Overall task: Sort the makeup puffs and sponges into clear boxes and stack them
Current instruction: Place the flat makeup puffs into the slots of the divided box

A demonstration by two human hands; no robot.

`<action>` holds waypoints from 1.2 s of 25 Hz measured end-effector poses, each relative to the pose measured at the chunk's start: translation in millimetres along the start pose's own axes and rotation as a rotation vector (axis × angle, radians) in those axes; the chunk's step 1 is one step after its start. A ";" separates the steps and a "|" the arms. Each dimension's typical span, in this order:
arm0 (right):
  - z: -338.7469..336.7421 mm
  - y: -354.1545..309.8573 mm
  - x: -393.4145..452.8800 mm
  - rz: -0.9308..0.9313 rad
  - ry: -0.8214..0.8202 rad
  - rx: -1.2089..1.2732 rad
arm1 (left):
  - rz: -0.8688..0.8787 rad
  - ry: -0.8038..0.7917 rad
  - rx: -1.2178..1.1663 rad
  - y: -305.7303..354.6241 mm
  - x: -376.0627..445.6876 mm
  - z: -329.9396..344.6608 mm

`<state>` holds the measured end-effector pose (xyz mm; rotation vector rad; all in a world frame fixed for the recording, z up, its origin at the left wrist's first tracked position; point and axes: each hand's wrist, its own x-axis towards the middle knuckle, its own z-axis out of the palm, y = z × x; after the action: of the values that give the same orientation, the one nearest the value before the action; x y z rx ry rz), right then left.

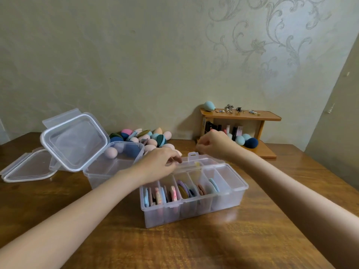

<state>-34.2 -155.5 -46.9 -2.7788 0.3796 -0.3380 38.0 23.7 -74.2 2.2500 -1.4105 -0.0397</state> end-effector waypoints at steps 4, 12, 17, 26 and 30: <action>25.5 -26.3 91.3 0.001 -0.109 -0.055 | -0.075 -0.077 0.082 -38.5 5.9 -22.5; 101.5 -39.8 190.7 0.073 -0.268 -0.174 | -0.020 -0.226 0.108 -70.6 16.4 -14.1; 73.7 -40.4 170.0 -0.002 -0.133 -0.097 | -0.037 -0.159 0.087 -71.3 15.3 -15.1; -26.2 -18.3 6.0 -0.025 0.123 0.213 | 0.066 -0.111 0.042 8.2 11.8 2.1; -25.5 2.4 -47.2 0.074 0.095 0.109 | 0.118 -0.148 0.005 37.5 3.8 16.4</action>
<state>-85.9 -150.8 -33.0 -2.6416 0.4709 -0.4594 3.7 1.0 -72.4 2.2019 -1.6190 -0.1674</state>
